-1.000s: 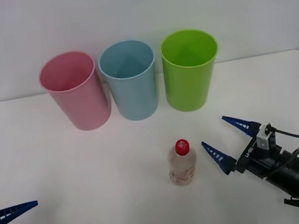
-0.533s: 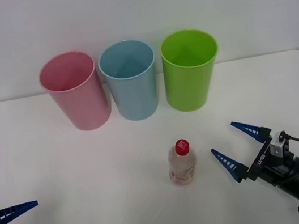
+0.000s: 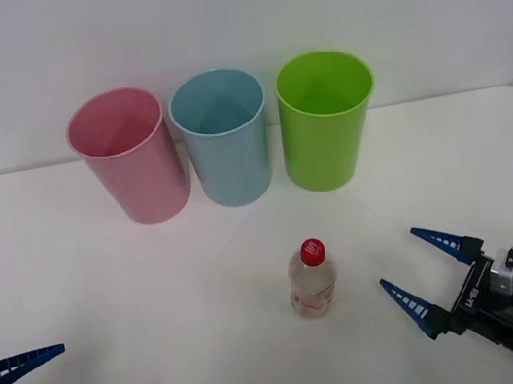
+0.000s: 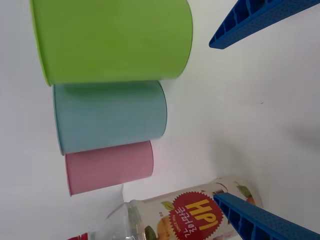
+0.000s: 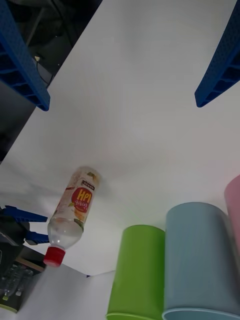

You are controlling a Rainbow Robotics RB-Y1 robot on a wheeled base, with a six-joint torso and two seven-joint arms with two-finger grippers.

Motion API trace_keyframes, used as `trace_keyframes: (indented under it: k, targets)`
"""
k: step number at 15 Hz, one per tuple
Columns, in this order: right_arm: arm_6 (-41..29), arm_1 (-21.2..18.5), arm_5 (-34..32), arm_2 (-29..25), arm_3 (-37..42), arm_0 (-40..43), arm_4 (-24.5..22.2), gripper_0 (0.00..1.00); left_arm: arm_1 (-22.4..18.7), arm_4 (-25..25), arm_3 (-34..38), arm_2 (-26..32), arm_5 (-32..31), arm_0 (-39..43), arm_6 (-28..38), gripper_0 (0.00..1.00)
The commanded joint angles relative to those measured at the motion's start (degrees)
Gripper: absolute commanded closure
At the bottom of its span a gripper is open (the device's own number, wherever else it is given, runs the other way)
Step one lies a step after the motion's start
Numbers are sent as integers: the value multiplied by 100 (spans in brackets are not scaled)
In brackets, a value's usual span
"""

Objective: Put cans in the blue bin and PET bottles in the pink bin and trash in the green bin.

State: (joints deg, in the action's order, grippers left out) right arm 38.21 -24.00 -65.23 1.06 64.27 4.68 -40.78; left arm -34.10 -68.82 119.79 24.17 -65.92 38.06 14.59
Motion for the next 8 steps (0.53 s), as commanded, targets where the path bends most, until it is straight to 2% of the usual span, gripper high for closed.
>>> trace_keyframes:
  k: [1, 8]
  targets:
    - [64, -8, -147, 9, 6, 94, 0, 0, 0, 0, 0, 0, 0, 0, 0, 0]
    - [275, -17, -209, 395, 59, 200, 26, 0, 0, 0, 0, 0, 0, 0, 0, 0]
